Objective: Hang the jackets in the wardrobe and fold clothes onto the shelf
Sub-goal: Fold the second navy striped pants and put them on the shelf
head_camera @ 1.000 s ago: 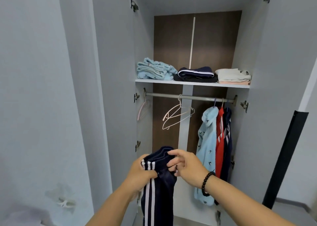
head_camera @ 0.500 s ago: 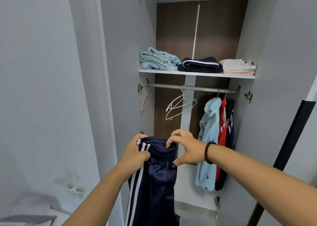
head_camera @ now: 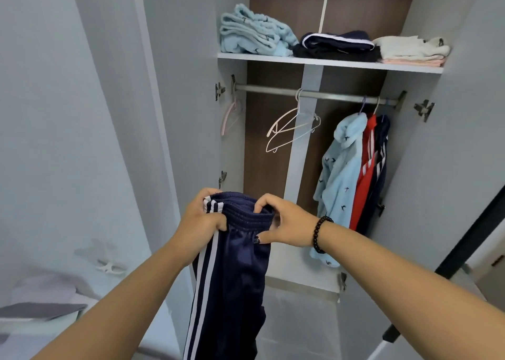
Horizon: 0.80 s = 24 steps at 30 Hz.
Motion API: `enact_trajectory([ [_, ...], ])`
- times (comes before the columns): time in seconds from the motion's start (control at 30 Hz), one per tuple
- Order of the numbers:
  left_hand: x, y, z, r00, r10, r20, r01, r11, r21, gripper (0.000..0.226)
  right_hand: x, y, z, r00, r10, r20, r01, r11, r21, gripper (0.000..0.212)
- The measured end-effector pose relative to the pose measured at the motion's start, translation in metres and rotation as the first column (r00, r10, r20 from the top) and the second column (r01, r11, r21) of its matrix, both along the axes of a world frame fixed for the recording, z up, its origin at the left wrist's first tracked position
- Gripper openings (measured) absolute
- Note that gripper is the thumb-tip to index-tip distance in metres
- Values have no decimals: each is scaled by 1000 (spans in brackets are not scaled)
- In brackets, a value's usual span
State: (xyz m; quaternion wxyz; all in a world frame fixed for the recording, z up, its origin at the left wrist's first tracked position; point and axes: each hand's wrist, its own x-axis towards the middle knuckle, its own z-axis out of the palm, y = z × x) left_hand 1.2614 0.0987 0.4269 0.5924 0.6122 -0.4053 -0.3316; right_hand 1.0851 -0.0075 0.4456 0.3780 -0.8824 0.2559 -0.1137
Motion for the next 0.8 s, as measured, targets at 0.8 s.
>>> enact_trajectory([
  [0.8, -51, 131, -207, 888, 146, 436, -22, 960, -278, 18, -55, 124, -143, 970, -229, 77, 201, 590, -782, 19],
])
